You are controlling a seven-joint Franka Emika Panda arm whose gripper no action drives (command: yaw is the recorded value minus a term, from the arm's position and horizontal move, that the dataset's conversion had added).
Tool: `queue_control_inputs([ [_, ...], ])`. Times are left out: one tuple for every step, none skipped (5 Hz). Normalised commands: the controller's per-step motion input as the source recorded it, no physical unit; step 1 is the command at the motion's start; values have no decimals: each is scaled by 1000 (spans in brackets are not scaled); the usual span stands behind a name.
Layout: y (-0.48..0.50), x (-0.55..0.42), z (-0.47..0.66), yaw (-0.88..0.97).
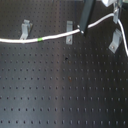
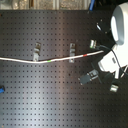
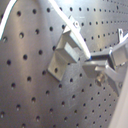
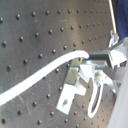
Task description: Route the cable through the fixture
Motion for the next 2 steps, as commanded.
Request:
queue_control_inputs([
  [106,-101,0,54],
  [117,-237,-1,171],
])
